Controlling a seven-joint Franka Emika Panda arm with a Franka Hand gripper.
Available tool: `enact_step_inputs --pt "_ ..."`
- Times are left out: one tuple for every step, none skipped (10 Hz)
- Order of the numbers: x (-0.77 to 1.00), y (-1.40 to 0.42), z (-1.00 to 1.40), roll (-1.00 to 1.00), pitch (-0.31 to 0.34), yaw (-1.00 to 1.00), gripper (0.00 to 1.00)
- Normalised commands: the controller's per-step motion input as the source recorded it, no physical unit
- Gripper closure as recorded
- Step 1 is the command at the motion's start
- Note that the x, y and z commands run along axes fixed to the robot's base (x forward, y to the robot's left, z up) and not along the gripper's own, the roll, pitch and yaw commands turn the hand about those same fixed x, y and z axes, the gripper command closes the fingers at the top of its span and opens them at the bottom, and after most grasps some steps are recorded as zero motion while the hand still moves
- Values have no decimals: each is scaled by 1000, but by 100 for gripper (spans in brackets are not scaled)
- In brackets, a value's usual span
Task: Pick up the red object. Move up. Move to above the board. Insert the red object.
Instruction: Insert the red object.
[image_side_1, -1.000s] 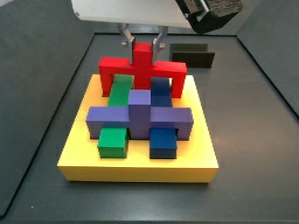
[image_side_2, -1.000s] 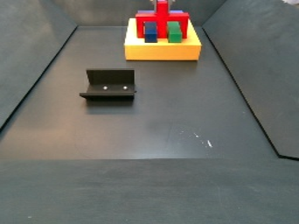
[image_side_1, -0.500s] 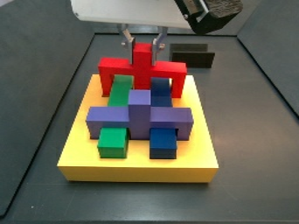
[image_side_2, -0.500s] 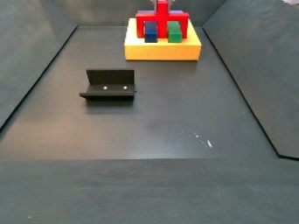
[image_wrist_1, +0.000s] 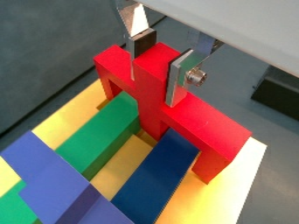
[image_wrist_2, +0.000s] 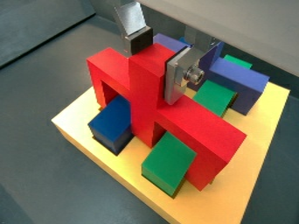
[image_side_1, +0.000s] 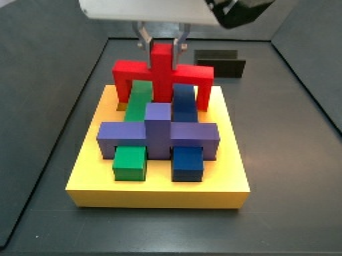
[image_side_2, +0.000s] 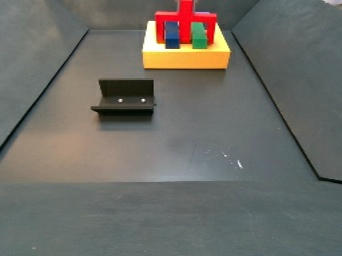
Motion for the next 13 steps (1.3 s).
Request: enact_step_inputs --pt "-31 0 -297 -107 -129 146 100" --pt "-126 -3 -77 -34 -51 289 100" --pt "-126 0 -40 -23 -47 357 100" --pt "-111 0 0 -14 -36 497 100" --pt "0 0 0 0 -17 329 100" --pt "0 0 -106 0 0 0 100" --pt "0 -83 -134 -61 -9 -157 100" --pt "14 -214 0 0 0 -214 100" --pt "40 -83 -34 -1 0 -283 100" --pt "0 6 -237 0 0 -263 100" --pt "0 129 -363 13 0 -166 100" --pt "0 171 -449 43 0 -134 100" --pt "29 220 -469 54 0 -31 100"
